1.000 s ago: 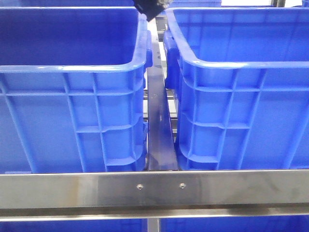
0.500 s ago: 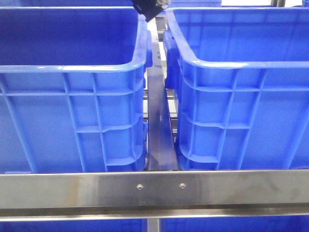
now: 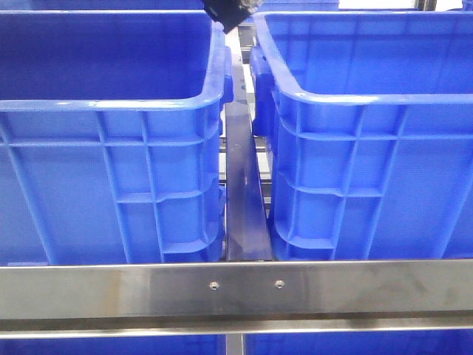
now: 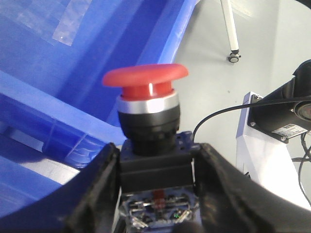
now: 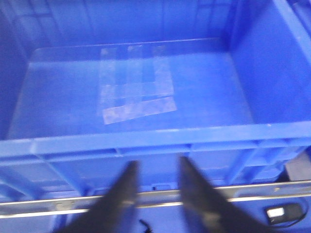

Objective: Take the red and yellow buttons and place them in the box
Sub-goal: 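Lift the red button toward the center and close the right gripper on it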

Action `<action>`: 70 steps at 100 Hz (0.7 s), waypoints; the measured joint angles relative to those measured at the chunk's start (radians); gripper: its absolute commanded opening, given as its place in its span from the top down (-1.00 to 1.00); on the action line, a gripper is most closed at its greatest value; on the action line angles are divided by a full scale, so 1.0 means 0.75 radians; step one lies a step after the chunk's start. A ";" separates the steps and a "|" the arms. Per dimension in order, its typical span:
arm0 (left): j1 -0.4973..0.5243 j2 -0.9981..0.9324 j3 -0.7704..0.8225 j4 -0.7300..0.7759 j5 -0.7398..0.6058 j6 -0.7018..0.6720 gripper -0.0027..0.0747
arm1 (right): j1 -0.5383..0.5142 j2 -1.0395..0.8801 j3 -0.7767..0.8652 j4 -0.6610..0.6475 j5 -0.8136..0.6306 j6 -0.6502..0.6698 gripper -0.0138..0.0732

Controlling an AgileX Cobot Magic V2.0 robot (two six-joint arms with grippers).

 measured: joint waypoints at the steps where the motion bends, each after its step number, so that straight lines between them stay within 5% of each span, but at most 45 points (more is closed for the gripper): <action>1: 0.000 0.000 0.000 0.000 0.000 0.000 0.45 | 0.000 0.012 -0.005 0.006 0.000 0.000 -0.72; 6: 0.000 0.000 0.000 0.000 0.000 0.000 0.45 | 0.000 0.052 -0.038 0.022 0.010 0.000 -0.85; 35: 0.000 0.000 0.000 0.000 0.000 0.000 0.45 | 0.000 0.261 -0.219 0.290 0.067 -0.006 -0.77; 70: 0.000 0.000 0.000 0.000 0.000 0.000 0.45 | 0.000 0.534 -0.330 1.268 0.196 -0.506 -0.77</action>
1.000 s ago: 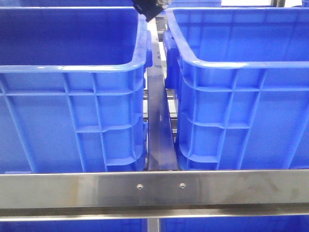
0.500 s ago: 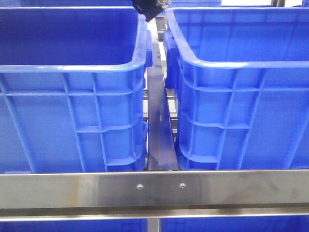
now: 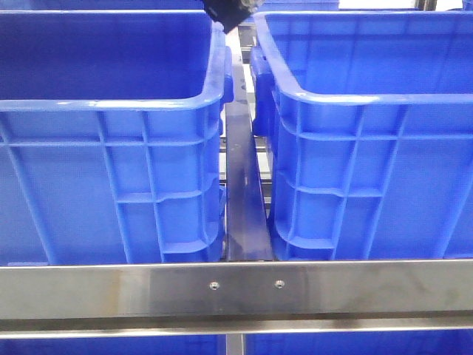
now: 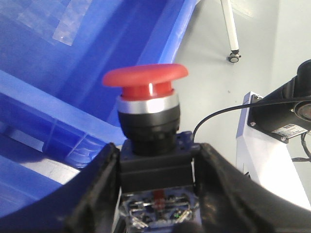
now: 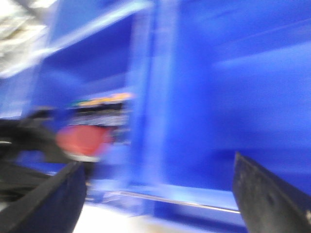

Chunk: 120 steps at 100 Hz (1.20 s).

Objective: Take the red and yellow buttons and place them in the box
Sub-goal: 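Lift the red button toward the center and close the right gripper on it, then open the left gripper and carry the red button with the right gripper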

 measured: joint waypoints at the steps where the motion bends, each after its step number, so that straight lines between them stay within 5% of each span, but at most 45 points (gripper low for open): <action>1: 0.000 0.000 0.000 0.000 0.000 0.000 0.45 | 0.000 0.014 0.000 0.039 0.004 -0.020 -0.77; 33: 0.000 0.000 0.000 0.000 0.000 0.000 0.45 | 0.009 0.322 -0.002 0.554 0.188 -0.332 -0.77; 86: 0.000 0.000 0.000 0.000 0.000 0.000 0.45 | 0.315 0.619 -0.136 0.623 0.113 -0.434 -0.76; 95: 0.000 0.000 0.000 0.000 0.000 0.000 0.45 | 0.344 0.655 -0.160 0.626 0.111 -0.436 -0.61; 112: 0.000 0.000 0.000 0.000 0.000 0.000 0.45 | 0.349 0.672 -0.165 0.626 0.111 -0.438 -0.04; 120: 0.000 0.000 0.000 -0.001 0.000 0.002 0.45 | 0.349 0.672 -0.165 0.626 0.108 -0.438 0.02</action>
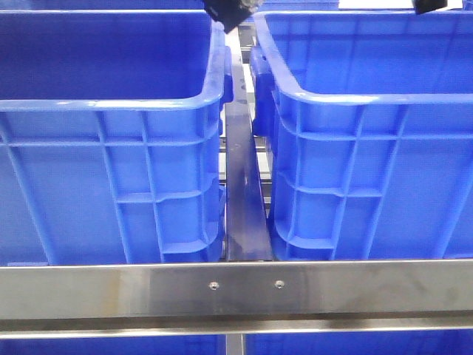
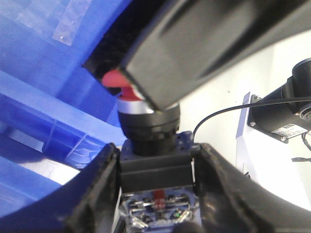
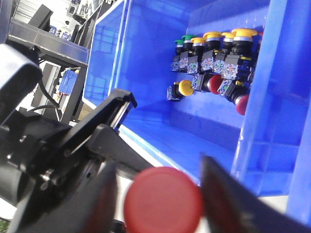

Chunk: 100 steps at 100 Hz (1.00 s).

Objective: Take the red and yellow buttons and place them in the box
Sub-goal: 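Open the left gripper and carry the red button with the right gripper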

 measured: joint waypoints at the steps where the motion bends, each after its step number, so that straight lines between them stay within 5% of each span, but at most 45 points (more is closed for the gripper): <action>1: 0.000 0.000 0.000 0.000 0.000 0.000 0.45 | 0.000 0.000 0.000 0.000 0.000 0.000 0.02; 32: 0.000 0.000 0.000 0.000 0.000 0.000 0.40 | 0.002 0.002 0.000 -0.002 -0.002 -0.006 0.02; 54: 0.000 0.000 0.000 -0.002 -0.002 0.000 -0.55 | 0.002 0.002 0.000 -0.005 -0.002 -0.006 0.02; 61: 0.000 0.000 0.000 -0.002 -0.002 0.000 -0.70 | 0.002 0.002 0.000 -0.007 -0.002 -0.006 0.02; 100: 0.000 0.000 0.000 -0.002 -0.002 0.000 -0.69 | -0.179 0.002 -0.137 -0.167 -0.161 -0.166 0.02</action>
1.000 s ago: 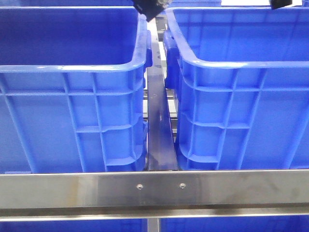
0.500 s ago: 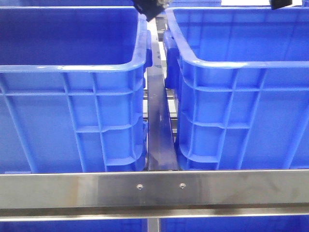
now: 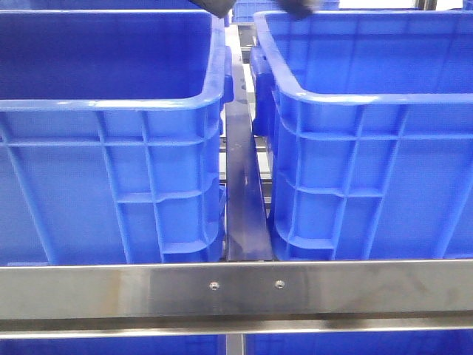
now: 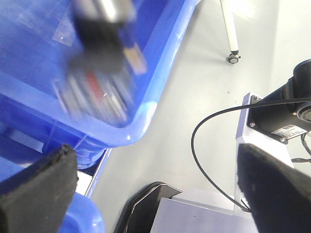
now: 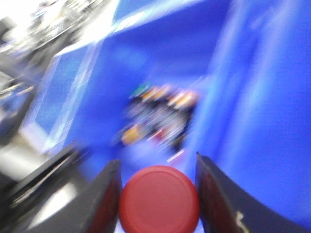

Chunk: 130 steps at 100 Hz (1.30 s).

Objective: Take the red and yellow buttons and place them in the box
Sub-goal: 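Open the left gripper and carry the red button with the right gripper, then lower the red button into the empty crate and open the right gripper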

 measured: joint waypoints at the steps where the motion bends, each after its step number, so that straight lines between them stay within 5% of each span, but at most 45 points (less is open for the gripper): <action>1: 0.000 0.000 0.000 0.000 0.000 0.000 -0.69 | -0.005 0.000 -0.003 -0.007 -0.008 -0.002 0.02; 23: 0.000 0.000 0.000 0.000 0.000 0.000 -0.69 | -0.069 0.022 -0.039 -0.199 -0.339 -0.061 0.02; 51: 0.000 0.000 0.000 0.000 0.000 0.000 -0.69 | -0.069 0.229 -0.076 -0.210 -0.655 -0.398 0.02; 130: 0.000 0.000 0.000 0.000 0.000 0.000 -0.69 | -0.069 0.840 -0.451 -0.207 -0.696 -0.622 0.02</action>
